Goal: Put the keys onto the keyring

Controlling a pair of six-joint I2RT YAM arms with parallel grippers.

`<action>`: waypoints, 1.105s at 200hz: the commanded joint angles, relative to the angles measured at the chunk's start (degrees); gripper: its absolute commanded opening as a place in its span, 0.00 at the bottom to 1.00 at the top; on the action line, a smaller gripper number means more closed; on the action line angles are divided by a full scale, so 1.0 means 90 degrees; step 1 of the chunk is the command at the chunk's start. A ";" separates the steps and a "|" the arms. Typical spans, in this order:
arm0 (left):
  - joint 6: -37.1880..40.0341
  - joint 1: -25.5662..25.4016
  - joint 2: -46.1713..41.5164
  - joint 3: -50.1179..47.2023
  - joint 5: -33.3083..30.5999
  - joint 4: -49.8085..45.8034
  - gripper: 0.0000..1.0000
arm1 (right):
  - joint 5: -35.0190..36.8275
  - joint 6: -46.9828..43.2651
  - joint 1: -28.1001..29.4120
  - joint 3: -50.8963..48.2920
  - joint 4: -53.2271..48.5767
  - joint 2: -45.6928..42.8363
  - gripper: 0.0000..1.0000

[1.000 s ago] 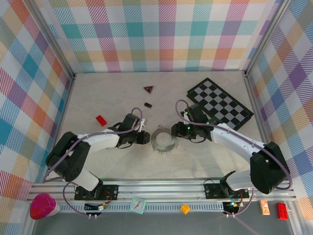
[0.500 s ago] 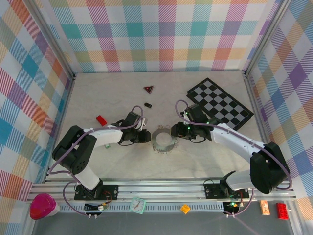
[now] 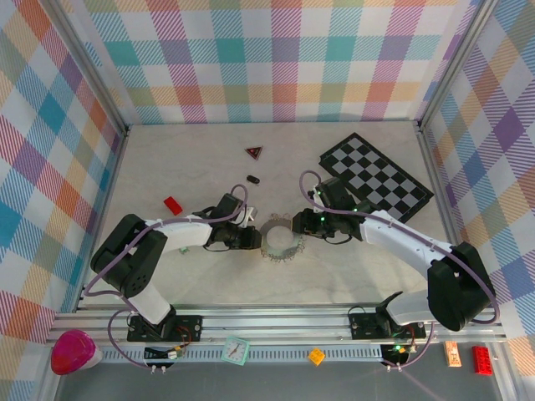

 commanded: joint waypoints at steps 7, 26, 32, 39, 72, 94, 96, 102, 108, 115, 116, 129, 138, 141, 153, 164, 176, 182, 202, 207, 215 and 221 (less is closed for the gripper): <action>0.0077 -0.0055 -0.0011 -0.0067 0.0185 -0.0262 0.18 | -0.0117 -0.0120 0.0009 0.0154 -0.0082 -0.0024 0.37; 0.0095 -0.0055 -0.0035 -0.0099 0.0200 -0.0274 0.14 | -0.0126 -0.0129 0.0009 0.0157 -0.0076 -0.0008 0.37; 0.0096 -0.0055 -0.0042 -0.0100 0.0208 -0.0273 0.13 | -0.0136 -0.0139 0.0008 0.0155 -0.0073 -0.0004 0.37; 0.0099 -0.0055 -0.0045 -0.0100 0.0215 -0.0264 0.12 | -0.0145 -0.0141 0.0009 0.0160 -0.0075 -0.0004 0.37; 0.0106 -0.0055 -0.0053 -0.0052 0.0298 -0.0232 0.05 | -0.0156 -0.0171 0.0009 0.0172 -0.0105 -0.0013 0.36; 0.0184 -0.0062 -0.0251 -0.0013 0.0274 -0.0309 0.00 | -0.0110 -0.0201 0.0009 0.0163 -0.0147 -0.0079 0.36; 0.0203 -0.0069 -0.0288 -0.0012 0.0277 -0.0316 0.00 | -0.0100 -0.0201 0.0009 0.0156 -0.0152 -0.0089 0.36; 0.0277 -0.0096 -0.0422 -0.0013 0.0220 -0.0338 0.00 | -0.0081 -0.0217 0.0009 0.0156 -0.0158 -0.0118 0.36; 0.0388 -0.0135 -0.0574 0.0004 0.0136 -0.0390 0.00 | -0.0054 -0.0234 0.0009 0.0153 -0.0172 -0.0150 0.36; 0.0555 -0.0214 -0.0786 0.0027 -0.0010 -0.0473 0.00 | -0.0023 -0.0271 0.0009 0.0157 -0.0181 -0.0186 0.36; 0.0580 -0.0227 -0.0815 0.0027 -0.0032 -0.0490 0.00 | -0.0016 -0.0273 0.0009 0.0154 -0.0187 -0.0193 0.36; 0.0945 -0.0422 -0.1190 0.0105 -0.0346 -0.0658 0.00 | 0.0046 -0.0364 0.0009 0.0150 -0.0187 -0.0274 0.36; 0.1226 -0.0556 -0.1425 0.0167 -0.0550 -0.0759 0.00 | 0.0064 -0.0436 0.0009 0.0155 -0.0150 -0.0335 0.36; 0.1320 -0.0599 -0.1495 0.0188 -0.0617 -0.0790 0.00 | 0.0063 -0.0463 0.0004 0.0151 -0.0132 -0.0361 0.35; 0.1716 -0.0783 -0.1752 0.0225 -0.0853 -0.0824 0.00 | 0.0050 -0.0607 0.0009 0.0157 -0.0054 -0.0441 0.35; 0.2068 -0.0918 -0.1962 0.0223 -0.0938 -0.0761 0.00 | 0.0031 -0.0782 0.0009 0.0159 0.0031 -0.0542 0.34; 0.2460 -0.1006 -0.2180 0.0203 -0.0962 -0.0644 0.00 | 0.0030 -0.1051 0.0009 0.0144 0.0144 -0.0667 0.32; 0.2659 -0.1030 -0.2282 0.0188 -0.0957 -0.0595 0.00 | 0.0030 -0.1206 0.0007 0.0133 0.0221 -0.0726 0.31; 0.3367 -0.1036 -0.2626 0.0194 -0.0805 -0.0410 0.00 | 0.0076 -0.1766 -0.0010 0.0109 0.0473 -0.0917 0.27; 0.3539 -0.1040 -0.2703 0.0176 -0.0739 -0.0331 0.00 | 0.0028 -0.1893 -0.0022 0.0118 0.0543 -0.0947 0.26; 0.3749 -0.1036 -0.2832 0.0155 -0.0642 -0.0192 0.00 | -0.0154 -0.2135 -0.0031 0.0111 0.0636 -0.0994 0.25; 0.3880 -0.1041 -0.2911 0.0144 -0.0541 -0.0099 0.00 | -0.0321 -0.2310 -0.0032 0.0104 0.0705 -0.1018 0.25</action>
